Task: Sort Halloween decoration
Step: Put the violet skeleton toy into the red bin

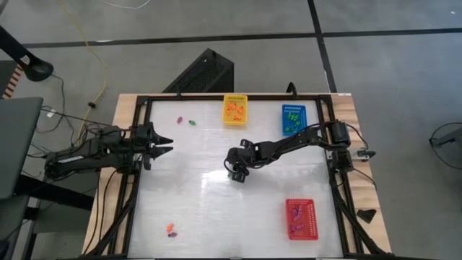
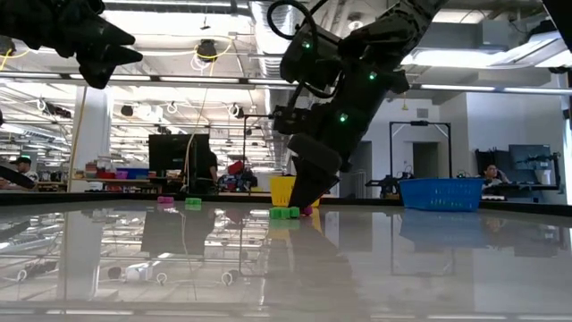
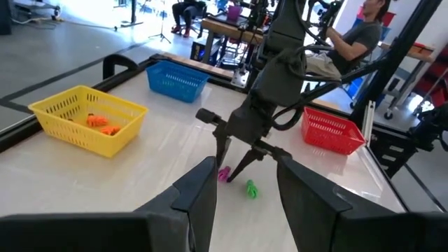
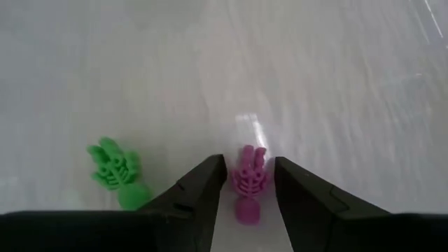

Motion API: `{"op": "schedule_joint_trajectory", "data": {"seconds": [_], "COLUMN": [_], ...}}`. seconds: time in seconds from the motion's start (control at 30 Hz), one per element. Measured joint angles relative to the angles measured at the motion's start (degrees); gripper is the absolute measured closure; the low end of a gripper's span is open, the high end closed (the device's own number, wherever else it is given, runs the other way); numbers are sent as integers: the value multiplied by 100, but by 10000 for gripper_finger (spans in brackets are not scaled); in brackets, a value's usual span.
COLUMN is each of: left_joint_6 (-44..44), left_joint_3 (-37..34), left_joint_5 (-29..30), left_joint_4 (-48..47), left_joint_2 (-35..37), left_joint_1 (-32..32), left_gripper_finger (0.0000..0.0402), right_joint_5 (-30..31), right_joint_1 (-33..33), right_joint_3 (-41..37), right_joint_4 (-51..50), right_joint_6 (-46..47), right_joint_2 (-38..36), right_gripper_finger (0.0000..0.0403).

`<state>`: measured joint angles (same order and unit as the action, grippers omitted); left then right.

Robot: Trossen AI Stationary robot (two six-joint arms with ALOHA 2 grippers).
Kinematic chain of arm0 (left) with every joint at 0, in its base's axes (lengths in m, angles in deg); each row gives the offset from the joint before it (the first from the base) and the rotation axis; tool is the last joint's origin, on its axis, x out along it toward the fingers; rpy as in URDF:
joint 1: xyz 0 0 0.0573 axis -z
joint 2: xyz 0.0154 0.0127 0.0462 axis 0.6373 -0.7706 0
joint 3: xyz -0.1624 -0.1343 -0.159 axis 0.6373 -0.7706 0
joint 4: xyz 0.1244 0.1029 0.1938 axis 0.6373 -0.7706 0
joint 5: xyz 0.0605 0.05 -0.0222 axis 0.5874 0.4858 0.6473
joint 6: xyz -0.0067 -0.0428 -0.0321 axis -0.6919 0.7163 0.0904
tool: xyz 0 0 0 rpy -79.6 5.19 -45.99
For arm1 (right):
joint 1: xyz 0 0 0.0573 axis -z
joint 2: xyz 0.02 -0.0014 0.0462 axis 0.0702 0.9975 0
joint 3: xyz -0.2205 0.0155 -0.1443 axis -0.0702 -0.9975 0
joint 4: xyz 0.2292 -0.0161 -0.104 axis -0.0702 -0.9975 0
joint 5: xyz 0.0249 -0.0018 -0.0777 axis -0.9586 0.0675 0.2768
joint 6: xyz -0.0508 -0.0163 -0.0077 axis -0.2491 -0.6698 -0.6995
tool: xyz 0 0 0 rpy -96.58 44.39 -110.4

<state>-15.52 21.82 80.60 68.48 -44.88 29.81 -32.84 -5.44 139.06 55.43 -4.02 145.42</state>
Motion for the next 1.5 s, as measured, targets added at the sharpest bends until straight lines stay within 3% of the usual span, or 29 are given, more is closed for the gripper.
{"op": "schedule_joint_trajectory", "data": {"seconds": [0.37,0.6,0.67,0.77,0.9,1.0,1.1,1.17,1.37,1.5], "left_joint_6": [-1,-4,-4,-7,-11,-13,-56,-87,-57,-55], "left_joint_3": [0,0,0,0,-2,-2,-2,-2,-2,-2], "left_joint_5": [-2,-2,-4,-4,-2,-4,13,38,55,70], "left_joint_4": [-4,-10,-50,-114,-154,-156,-149,-110,-86,-96], "left_joint_2": [0,0,0,0,0,0,0,0,0,0], "left_joint_1": [0,0,2,0,0,1,0,0,2,0], "left_gripper_finger": [264,264,264,264,264,264,264,264,264,264], "right_joint_5": [-50,-59,-111,-715,-1074,-633,898,1493,1649,1065], "right_joint_1": [-4,-4,-27,-159,-689,-1147,-1442,-1399,-767,-284], "right_joint_3": [-19,-26,-26,-26,-23,-23,-23,-21,-19,37], "right_joint_4": [-113,-939,-1347,-1917,-2476,-2679,-2657,-2555,-1713,-1323], "right_joint_6": [-22,17,307,965,1833,2440,2665,2784,3452,3966], "right_joint_2": [-226,-1075,-1357,-1810,-2291,-2484,-2393,-2223,-1262,-751], "right_gripper_finger": [342,352,360,375,383,367,333,312,246,192]}}
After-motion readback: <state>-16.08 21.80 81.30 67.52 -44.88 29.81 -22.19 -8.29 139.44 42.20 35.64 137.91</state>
